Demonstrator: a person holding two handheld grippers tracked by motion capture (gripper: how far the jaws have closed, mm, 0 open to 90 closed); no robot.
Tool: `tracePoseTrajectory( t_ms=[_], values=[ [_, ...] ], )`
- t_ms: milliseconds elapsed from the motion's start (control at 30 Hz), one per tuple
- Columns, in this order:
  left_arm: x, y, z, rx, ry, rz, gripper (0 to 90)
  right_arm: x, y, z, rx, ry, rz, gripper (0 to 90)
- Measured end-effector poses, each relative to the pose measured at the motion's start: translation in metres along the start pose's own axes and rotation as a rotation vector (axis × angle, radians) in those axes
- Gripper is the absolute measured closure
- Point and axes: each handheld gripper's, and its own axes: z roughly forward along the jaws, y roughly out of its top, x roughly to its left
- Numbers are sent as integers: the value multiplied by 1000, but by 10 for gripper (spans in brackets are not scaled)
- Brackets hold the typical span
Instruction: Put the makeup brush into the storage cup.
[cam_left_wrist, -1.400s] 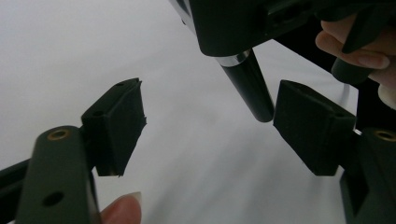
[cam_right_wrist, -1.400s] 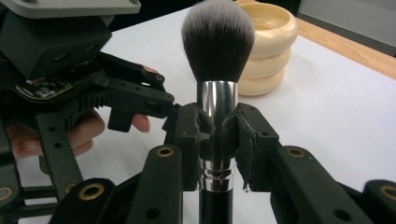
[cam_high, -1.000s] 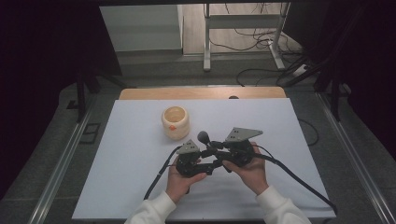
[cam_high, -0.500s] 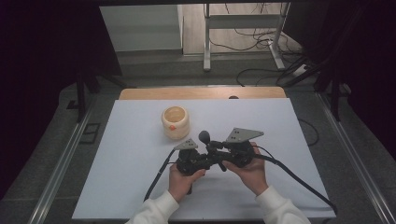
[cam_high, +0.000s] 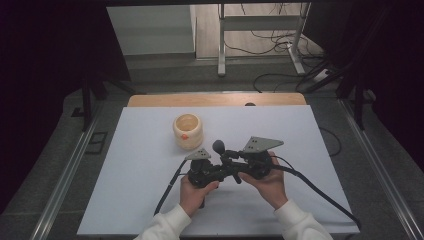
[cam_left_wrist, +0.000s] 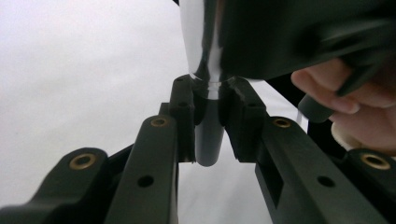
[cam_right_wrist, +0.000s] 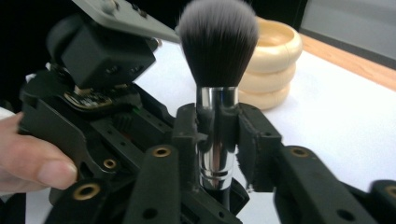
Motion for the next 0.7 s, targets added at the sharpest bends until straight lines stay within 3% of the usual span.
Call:
tracePoseTrajectory(
  t_ms=[133, 267, 700],
  values=[
    [2, 0, -1, 6, 4, 1, 743, -3, 4, -9, -28, -3, 15, 470],
    [4, 1, -3, 6, 13, 4, 743, -8, 4, -17, -48, -7, 30, 367],
    [6, 3, -9, 1, 32, 16, 743, -23, -10, -34, -28, -48, 62, 300]
  ],
)
